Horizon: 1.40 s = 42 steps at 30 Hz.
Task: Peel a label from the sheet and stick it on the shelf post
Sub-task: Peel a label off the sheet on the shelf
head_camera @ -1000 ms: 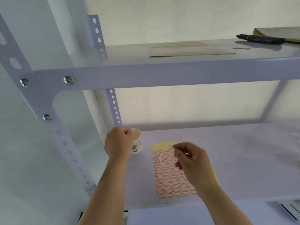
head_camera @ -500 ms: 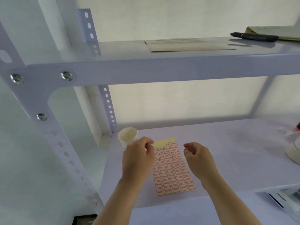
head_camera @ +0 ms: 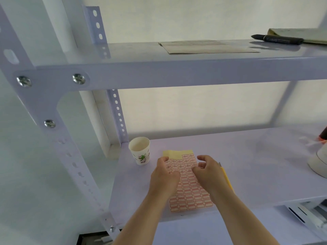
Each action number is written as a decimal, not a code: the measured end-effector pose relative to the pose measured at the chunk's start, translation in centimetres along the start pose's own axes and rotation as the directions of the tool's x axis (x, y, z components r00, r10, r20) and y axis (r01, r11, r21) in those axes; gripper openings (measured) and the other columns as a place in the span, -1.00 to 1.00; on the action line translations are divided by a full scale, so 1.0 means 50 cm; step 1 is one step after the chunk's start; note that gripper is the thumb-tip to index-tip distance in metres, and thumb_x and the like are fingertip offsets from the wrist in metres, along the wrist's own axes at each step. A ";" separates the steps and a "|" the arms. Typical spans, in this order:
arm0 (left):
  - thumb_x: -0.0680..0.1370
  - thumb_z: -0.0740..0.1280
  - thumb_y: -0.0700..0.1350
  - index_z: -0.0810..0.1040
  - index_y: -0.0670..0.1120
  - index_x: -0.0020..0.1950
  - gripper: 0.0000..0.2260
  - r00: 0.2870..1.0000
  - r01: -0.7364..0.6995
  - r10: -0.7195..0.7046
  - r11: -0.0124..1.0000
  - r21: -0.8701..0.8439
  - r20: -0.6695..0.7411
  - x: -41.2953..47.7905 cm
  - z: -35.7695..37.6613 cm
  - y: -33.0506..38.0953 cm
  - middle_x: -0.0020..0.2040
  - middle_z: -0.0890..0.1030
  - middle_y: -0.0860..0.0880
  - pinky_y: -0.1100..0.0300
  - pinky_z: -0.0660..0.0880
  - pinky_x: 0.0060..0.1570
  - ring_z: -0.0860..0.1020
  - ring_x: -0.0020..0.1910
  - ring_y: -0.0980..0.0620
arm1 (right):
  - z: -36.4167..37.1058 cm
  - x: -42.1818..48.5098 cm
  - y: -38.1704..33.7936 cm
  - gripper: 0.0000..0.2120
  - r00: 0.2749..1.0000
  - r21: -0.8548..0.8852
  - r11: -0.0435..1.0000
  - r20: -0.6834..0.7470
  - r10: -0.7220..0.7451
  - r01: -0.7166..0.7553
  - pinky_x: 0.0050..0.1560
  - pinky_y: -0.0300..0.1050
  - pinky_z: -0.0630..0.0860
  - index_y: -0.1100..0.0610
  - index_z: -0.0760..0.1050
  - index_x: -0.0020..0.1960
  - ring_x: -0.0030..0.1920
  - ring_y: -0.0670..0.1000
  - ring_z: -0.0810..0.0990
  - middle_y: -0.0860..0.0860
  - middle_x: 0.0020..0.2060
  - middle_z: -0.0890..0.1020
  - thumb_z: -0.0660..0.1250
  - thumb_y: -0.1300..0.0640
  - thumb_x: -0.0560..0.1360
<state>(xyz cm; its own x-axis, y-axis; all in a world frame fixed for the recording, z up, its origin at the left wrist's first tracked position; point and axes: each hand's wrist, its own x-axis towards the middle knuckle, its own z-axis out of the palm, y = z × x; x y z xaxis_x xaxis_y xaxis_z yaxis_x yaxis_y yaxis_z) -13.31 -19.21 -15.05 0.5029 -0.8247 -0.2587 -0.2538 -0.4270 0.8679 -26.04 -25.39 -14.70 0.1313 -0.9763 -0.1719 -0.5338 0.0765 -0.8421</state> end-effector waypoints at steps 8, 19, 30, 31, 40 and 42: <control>0.51 0.41 -0.23 0.23 0.07 0.51 -0.36 1.000 0.020 -0.014 0.969 -0.245 0.022 -0.001 0.004 -0.024 0.17 0.65 -0.01 -0.06 0.67 0.09 0.67 0.08 0.02 | 0.016 -0.008 0.013 -0.53 0.997 -0.012 0.999 0.058 -0.045 0.046 -0.17 -0.22 0.55 0.06 0.38 0.44 0.11 0.03 0.59 0.04 0.25 0.59 0.35 0.15 0.55; 0.51 0.44 -0.32 0.41 0.17 0.30 -0.48 0.976 -0.078 0.158 0.894 -0.441 0.149 -0.022 -0.024 -0.009 -0.01 0.78 0.04 0.24 0.65 -0.15 0.75 -0.04 0.08 | -0.023 -0.010 0.003 -0.62 0.998 0.453 0.891 0.020 -0.057 0.042 -0.11 -0.10 0.65 0.00 0.41 0.40 -0.03 0.00 0.74 0.01 0.02 0.75 0.35 0.10 0.60; 0.34 0.54 -0.23 0.61 -0.24 0.20 -0.56 0.948 -0.107 0.287 0.697 -0.709 0.139 -0.031 -0.077 0.075 -0.03 0.74 -0.20 -0.09 0.63 -0.03 0.72 -0.05 -0.18 | -0.084 -0.079 -0.085 -0.94 0.943 0.574 0.754 -0.123 -0.308 0.321 -0.30 0.00 0.62 0.18 0.55 -0.08 -0.33 0.06 0.65 0.14 -0.32 0.71 0.41 0.28 0.54; 0.34 0.54 -0.24 0.63 -0.25 0.17 -0.59 0.942 -0.117 0.303 0.695 -0.709 0.141 -0.035 -0.077 0.082 -0.05 0.73 -0.21 -0.08 0.63 -0.05 0.72 -0.07 -0.19 | -0.084 -0.083 -0.087 -0.93 0.927 0.542 0.756 -0.146 -0.345 0.366 -0.29 -0.07 0.61 0.17 0.58 -0.11 -0.32 0.00 0.65 0.07 -0.33 0.71 0.42 0.29 0.53; 0.40 0.47 -0.20 0.76 -0.12 -0.12 -0.90 0.924 -0.194 0.376 0.621 -0.760 0.071 -0.075 -0.064 0.117 -0.17 0.77 -0.15 0.05 0.66 -0.17 0.75 -0.20 -0.07 | -0.096 -0.114 -0.087 -0.89 0.703 0.033 0.745 -0.360 -0.613 0.666 -0.05 -0.34 0.45 -0.04 0.70 -0.09 -0.01 -0.07 0.61 -0.17 -0.12 0.64 0.54 0.13 0.42; 0.42 0.44 -0.19 0.77 -0.12 -0.12 -0.88 0.916 -0.209 0.396 0.618 -0.758 0.070 -0.084 -0.060 0.122 -0.16 0.77 -0.13 0.07 0.66 -0.17 0.75 -0.19 -0.06 | -0.099 -0.119 -0.088 -0.91 0.671 0.002 0.717 -0.355 -0.651 0.697 -0.08 -0.28 0.49 -0.03 0.70 -0.09 -0.06 -0.10 0.63 -0.18 -0.14 0.67 0.55 0.10 0.42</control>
<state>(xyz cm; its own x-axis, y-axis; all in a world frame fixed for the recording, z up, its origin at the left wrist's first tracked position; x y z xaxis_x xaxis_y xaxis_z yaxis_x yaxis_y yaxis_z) -14.46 -17.25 -7.39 0.3023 -0.9501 0.0767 0.3646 0.1897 0.9116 -28.59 -20.91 -7.47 0.1394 -0.7764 0.6147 -0.2889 -0.6256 -0.7247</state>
